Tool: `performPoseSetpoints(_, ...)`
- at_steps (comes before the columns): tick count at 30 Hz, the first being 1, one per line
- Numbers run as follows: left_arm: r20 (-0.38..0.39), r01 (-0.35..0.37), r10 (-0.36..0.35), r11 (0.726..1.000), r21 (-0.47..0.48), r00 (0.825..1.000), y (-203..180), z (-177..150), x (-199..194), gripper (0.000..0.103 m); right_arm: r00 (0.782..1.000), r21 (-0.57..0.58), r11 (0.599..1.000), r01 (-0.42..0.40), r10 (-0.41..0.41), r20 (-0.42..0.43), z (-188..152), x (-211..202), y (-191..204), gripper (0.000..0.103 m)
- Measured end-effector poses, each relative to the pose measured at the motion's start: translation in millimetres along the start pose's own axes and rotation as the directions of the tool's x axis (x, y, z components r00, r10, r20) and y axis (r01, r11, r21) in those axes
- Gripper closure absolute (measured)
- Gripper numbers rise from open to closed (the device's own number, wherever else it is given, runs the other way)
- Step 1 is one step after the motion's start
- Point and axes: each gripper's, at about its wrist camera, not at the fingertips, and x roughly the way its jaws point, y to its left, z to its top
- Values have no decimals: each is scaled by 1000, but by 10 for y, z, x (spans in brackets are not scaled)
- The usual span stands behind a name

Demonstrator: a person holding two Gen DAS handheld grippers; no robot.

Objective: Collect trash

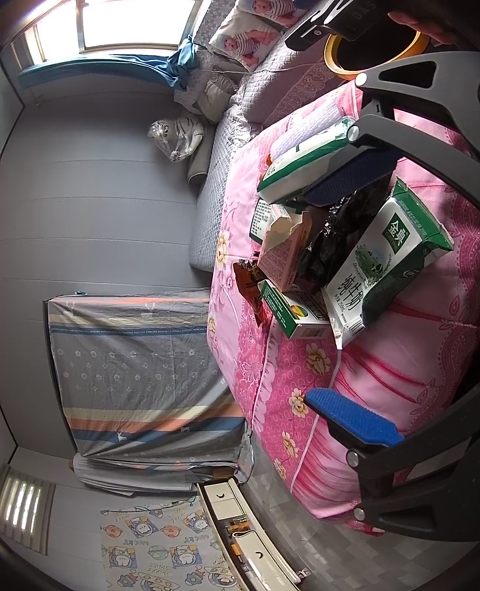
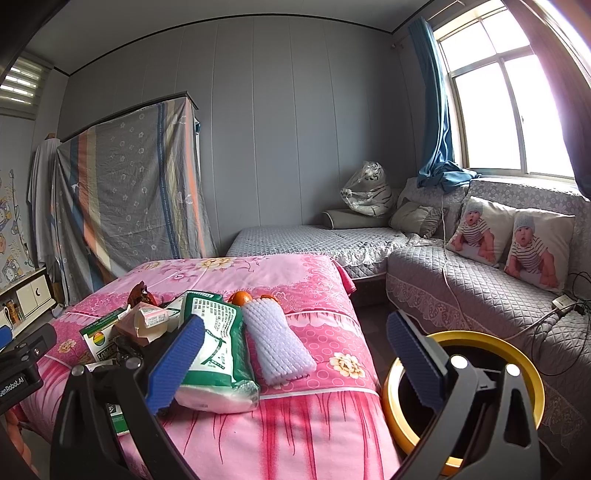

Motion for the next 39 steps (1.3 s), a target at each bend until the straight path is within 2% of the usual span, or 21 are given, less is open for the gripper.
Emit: performPoseSetpoints(39, -12, -2, 2, 1000, -2, 1000, 8, -50, 66, 8, 1000, 1, 1000, -3, 3, -1, -30, -21, 1, 8)
